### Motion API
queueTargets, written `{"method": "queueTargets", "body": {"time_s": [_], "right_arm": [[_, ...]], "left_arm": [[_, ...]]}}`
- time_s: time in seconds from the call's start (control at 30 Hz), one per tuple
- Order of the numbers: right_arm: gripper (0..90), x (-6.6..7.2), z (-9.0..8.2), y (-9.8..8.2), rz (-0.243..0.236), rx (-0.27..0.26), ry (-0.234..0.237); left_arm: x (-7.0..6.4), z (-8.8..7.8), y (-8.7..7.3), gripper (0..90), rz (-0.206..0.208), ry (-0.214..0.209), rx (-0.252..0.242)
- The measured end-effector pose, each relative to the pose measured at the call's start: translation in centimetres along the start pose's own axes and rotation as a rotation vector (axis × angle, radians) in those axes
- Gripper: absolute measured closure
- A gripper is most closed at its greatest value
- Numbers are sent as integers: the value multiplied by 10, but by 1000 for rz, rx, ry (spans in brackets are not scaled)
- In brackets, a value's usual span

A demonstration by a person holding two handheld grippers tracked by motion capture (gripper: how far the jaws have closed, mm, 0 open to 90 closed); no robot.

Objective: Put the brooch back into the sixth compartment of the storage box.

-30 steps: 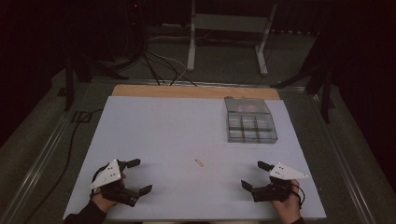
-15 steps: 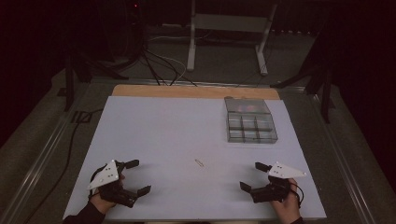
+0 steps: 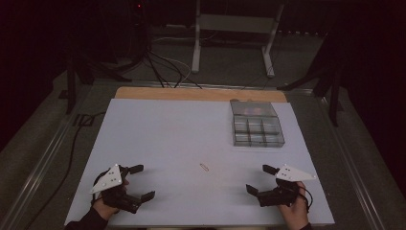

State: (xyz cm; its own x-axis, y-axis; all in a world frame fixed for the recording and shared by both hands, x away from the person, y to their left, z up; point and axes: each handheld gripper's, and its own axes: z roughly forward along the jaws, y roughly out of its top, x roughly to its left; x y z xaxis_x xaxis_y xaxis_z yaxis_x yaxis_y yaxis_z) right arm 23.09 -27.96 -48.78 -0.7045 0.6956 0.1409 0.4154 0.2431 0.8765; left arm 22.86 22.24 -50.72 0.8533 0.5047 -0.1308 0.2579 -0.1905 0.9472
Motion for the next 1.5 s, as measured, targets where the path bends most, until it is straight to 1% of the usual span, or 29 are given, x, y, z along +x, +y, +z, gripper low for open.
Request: {"method": "queueTargets", "body": {"time_s": [0.07, 0.17, 0.2, 0.3, 0.43, 0.6, 0.73, 0.87, 1.0, 1.1, 1.33, 1.5], "right_arm": [[0, 0, 0, 3, -5, -8, -2], [0, -1, 0, 10, -9, -31, -2], [0, -1, 0, 10, -9, -31, -2], [0, -3, 0, 16, -3, -42, 9], [0, -3, 4, 23, 2, -43, 38], [0, 0, 10, 30, -9, -46, 58], [0, 2, 16, 35, -20, -46, 70], [0, 2, 22, 39, -27, -46, 78], [0, 3, 28, 41, -33, -42, 84], [0, 5, 37, 42, -40, -27, 96], [0, 10, 51, 43, -57, -5, 113], [0, 14, 59, 46, -65, -4, 129]], "left_arm": [[0, 0, 0, 11, -6, 0, -3], [0, 0, 0, 11, -2, -1, -4], [0, 0, 0, 11, 0, 0, -3], [0, 0, 0, 11, -2, -5, -4], [0, 0, 1, 11, -3, -5, -8], [0, 0, 0, 11, -4, -9, -9], [0, -2, 1, 11, -5, -4, -27], [-1, -1, 1, 11, 0, -5, -22], [-1, -1, 1, 11, 3, -9, -17], [-2, 0, 1, 11, 6, -9, -11], [-2, 0, 1, 11, 4, -15, -14], [-3, 0, 1, 11, 8, -15, -11]]}}
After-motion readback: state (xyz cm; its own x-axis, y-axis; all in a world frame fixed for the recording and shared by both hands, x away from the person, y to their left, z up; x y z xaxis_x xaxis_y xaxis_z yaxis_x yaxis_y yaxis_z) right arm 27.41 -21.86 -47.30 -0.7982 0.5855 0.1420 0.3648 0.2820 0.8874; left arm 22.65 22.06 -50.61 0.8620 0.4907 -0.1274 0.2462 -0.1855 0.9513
